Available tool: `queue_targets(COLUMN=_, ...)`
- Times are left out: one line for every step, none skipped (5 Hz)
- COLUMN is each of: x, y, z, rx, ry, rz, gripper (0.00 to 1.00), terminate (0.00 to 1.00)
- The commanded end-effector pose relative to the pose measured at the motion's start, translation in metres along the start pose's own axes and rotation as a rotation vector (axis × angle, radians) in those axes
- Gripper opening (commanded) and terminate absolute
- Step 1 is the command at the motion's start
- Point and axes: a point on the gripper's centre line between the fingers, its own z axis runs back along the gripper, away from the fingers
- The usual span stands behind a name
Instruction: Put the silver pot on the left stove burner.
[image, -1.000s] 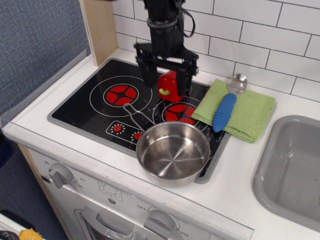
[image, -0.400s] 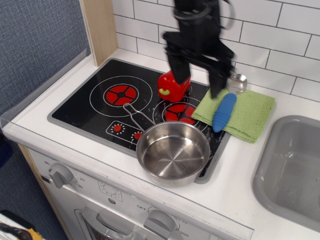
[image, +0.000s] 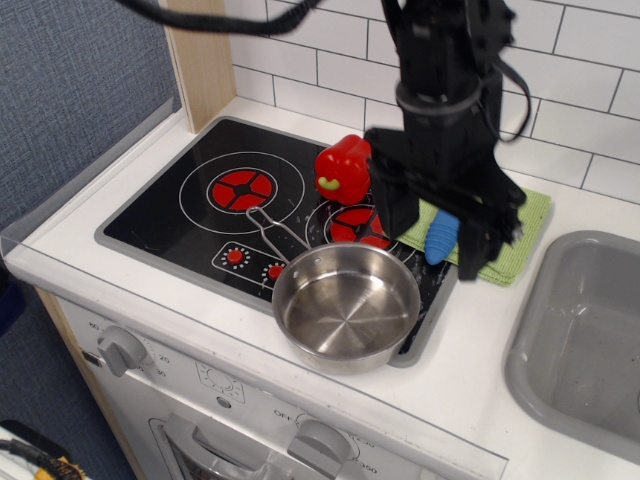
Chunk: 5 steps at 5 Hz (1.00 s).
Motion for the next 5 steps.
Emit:
queue_targets(x=-0.010, y=-0.011, z=-0.024, rx=0.058, ry=0.023, rz=0.094, gripper=1.00, terminate=0.00)
queue_targets(x=-0.014, y=-0.006, z=-0.042, rx=0.079, ry=0.088, rz=0.140, gripper=1.00, terminate=0.00)
queue_targets(x=-0.016, y=0.000, z=-0.058, rx=0.101, ry=0.139, rz=0.184, gripper=1.00, terminate=0.00)
queue_targets(x=-0.019, y=0.007, z=-0.075, rx=0.095, ry=0.177, rz=0.231, gripper=1.00, terminate=0.00)
queue_targets(x=-0.018, y=0.006, z=-0.075, rx=0.095, ry=0.168, rz=0.221, gripper=0.00, terminate=0.00)
